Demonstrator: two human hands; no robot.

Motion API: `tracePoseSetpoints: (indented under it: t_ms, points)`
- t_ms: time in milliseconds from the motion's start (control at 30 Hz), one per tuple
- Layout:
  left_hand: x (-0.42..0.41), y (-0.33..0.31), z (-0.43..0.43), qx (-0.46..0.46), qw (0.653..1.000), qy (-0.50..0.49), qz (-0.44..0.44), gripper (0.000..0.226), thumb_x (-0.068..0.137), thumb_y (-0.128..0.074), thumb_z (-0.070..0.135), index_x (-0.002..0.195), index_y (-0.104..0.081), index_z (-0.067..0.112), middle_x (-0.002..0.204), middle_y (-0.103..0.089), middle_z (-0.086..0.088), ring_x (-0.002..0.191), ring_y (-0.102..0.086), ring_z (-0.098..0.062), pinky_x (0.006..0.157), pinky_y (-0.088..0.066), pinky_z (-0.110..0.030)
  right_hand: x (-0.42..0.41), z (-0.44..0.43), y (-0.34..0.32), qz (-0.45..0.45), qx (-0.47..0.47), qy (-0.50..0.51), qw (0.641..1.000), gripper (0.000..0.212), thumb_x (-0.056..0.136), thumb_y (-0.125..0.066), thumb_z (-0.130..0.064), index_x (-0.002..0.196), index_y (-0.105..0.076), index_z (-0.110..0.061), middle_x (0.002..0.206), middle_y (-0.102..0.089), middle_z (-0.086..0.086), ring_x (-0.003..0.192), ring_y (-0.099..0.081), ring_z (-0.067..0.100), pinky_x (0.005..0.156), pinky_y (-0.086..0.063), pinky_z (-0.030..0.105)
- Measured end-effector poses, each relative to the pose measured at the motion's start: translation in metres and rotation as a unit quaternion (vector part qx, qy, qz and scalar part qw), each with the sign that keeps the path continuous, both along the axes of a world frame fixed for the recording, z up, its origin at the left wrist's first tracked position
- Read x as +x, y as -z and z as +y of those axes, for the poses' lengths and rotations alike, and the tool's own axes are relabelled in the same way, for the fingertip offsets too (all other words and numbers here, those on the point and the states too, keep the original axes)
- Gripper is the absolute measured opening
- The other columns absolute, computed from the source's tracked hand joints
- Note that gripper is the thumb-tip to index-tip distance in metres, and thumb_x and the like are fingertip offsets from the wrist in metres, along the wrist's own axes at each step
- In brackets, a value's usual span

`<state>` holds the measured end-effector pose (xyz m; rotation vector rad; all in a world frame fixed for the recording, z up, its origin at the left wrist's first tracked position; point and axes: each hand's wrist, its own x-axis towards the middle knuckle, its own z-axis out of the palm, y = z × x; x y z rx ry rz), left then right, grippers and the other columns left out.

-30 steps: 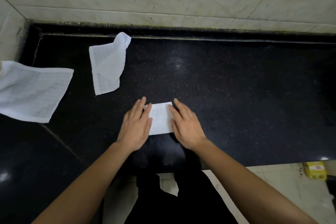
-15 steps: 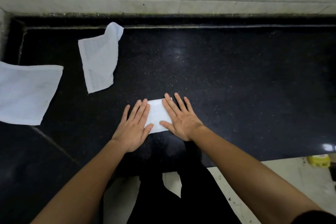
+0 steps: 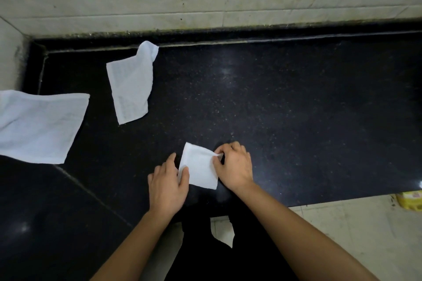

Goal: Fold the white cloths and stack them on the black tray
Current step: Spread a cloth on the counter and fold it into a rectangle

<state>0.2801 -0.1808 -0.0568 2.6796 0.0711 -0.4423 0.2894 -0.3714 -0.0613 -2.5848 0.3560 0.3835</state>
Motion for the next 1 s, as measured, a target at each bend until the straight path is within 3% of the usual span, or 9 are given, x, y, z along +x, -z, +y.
tracePoseSetpoints:
  t_ms: [100,233,300,400,467,533,700,900,1000]
  points:
    - [0.016,-0.003,0.002,-0.011,1.0,-0.016,0.0,0.065,0.096,-0.051,0.042,0.151,-0.03,0.015,0.122,-0.06,-0.005,0.118,-0.052,-0.025,0.101,-0.04,-0.046,0.006,0.003,-0.003,0.034,0.12,0.061,0.99,0.007,0.089,-0.063,-0.023,0.091,-0.061,-0.029,0.099,-0.057,-0.007,0.094,-0.055,0.014,0.083,-0.042,0.026]
    - [0.052,-0.005,-0.001,-0.024,0.995,0.096,0.033,0.079,0.09,-0.063,0.032,0.156,-0.019,0.026,0.156,-0.023,-0.01,0.145,-0.017,-0.029,0.114,-0.025,-0.048,0.005,-0.003,-0.007,0.052,0.207,0.08,0.974,0.017,0.087,-0.064,-0.017,0.083,-0.06,-0.033,0.095,-0.066,-0.009,0.085,-0.061,0.01,0.074,-0.05,0.027]
    - [0.068,-0.006,-0.004,-0.031,0.987,0.133,0.082,0.063,0.09,-0.064,0.027,0.147,-0.038,0.033,0.161,-0.012,-0.007,0.149,-0.002,-0.025,0.117,-0.015,-0.047,0.002,-0.009,-0.009,0.065,0.235,0.073,0.967,0.018,0.087,-0.066,-0.016,0.08,-0.061,-0.031,0.088,-0.069,-0.009,0.081,-0.064,0.012,0.074,-0.055,0.033]
    - [0.077,-0.014,-0.002,-0.074,0.981,0.146,0.102,0.018,0.088,-0.066,0.02,0.103,-0.065,0.03,0.148,-0.042,0.0,0.143,-0.027,-0.02,0.113,-0.023,-0.046,0.0,-0.018,-0.014,0.06,0.301,0.084,0.948,0.016,0.088,-0.069,-0.013,0.083,-0.063,-0.026,0.084,-0.07,0.001,0.072,-0.064,0.016,0.069,-0.056,0.037]
    - [0.071,-0.026,0.004,-0.18,0.971,0.097,0.124,0.013,0.086,-0.068,0.016,0.087,-0.064,0.029,0.111,-0.067,0.005,0.109,-0.06,-0.018,0.1,-0.046,-0.047,-0.002,-0.023,-0.023,0.056,0.363,0.107,0.924,0.014,0.089,-0.072,-0.013,0.095,-0.067,-0.024,0.08,-0.066,0.001,0.071,-0.061,0.009,0.067,-0.052,0.025]
    - [0.064,-0.047,0.008,-0.269,0.952,0.025,0.141,0.013,0.086,-0.07,0.013,0.083,-0.066,0.026,0.086,-0.072,-0.001,0.083,-0.068,-0.023,0.083,-0.055,-0.052,0.001,-0.024,-0.041,0.046,0.412,0.134,0.9,0.026,0.089,-0.074,-0.015,0.114,-0.068,-0.023,0.082,-0.069,-0.004,0.077,-0.065,0.004,0.074,-0.051,0.017]
    - [0.058,-0.119,0.01,-0.406,0.904,-0.111,0.077,0.015,0.086,-0.075,0.015,0.1,-0.073,0.02,0.094,-0.077,0.006,0.09,-0.073,-0.01,0.082,-0.057,-0.029,0.029,-0.016,-0.114,-0.03,0.472,0.129,0.872,0.017,0.092,-0.072,-0.019,0.107,-0.076,-0.014,0.096,-0.078,0.004,0.09,-0.073,0.015,0.083,-0.057,0.03]
    - [0.072,-0.226,0.008,-0.567,0.81,-0.15,0.001,0.02,0.091,-0.067,0.033,0.102,-0.076,0.018,0.102,-0.076,-0.01,0.099,-0.071,-0.031,0.093,-0.054,-0.051,0.051,0.004,-0.215,-0.131,0.527,0.112,0.832,0.014,0.093,-0.07,-0.025,0.098,-0.077,-0.013,0.097,-0.076,0.013,0.087,-0.07,0.017,0.085,-0.055,0.037]
    - [0.077,-0.261,0.004,-0.628,0.765,-0.142,0.003,0.03,0.086,-0.069,0.037,0.104,-0.076,0.015,0.108,-0.074,-0.014,0.105,-0.069,-0.034,0.098,-0.052,-0.052,0.051,0.006,-0.257,-0.177,0.535,0.127,0.816,0.018,0.092,-0.069,-0.025,0.1,-0.076,-0.01,0.095,-0.077,0.008,0.084,-0.069,0.013,0.078,-0.054,0.028]
